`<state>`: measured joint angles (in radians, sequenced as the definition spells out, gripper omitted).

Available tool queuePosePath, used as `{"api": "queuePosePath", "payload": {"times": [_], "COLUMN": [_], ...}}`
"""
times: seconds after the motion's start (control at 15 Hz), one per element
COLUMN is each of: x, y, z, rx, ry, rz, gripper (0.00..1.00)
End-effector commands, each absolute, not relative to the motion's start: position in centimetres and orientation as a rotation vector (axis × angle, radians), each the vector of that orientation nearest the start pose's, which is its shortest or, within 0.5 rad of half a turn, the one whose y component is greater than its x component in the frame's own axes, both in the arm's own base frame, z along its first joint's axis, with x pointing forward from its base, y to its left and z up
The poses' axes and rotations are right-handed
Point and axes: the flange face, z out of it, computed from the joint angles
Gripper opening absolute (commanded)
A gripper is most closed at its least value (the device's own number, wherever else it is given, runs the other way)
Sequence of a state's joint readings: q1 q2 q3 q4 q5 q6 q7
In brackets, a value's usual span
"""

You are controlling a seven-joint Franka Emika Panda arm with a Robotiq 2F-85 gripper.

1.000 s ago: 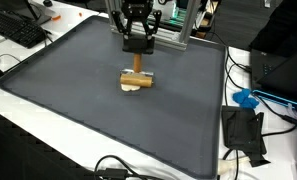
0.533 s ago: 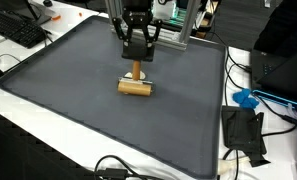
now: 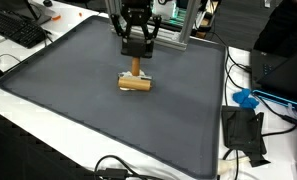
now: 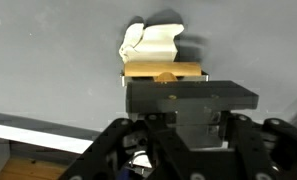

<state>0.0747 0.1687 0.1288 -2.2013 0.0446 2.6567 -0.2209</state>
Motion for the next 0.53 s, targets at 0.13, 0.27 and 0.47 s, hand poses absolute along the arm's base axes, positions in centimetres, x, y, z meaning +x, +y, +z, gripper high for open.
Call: {"api": "queuePosePath", "payload": {"times": [0.13, 0.27, 0.47], "x": [54.2, 53.9, 53.6], "y": [8.8, 8.4, 7.9], "z": [29.9, 30.0, 30.2], "rx": [-3.052, -3.058, -3.065], "ry": [-0.522, -0.506, -0.46], "rz": [-0.197, -0.19, -0.185], "gripper": [0.23, 0.23, 0.23]}}
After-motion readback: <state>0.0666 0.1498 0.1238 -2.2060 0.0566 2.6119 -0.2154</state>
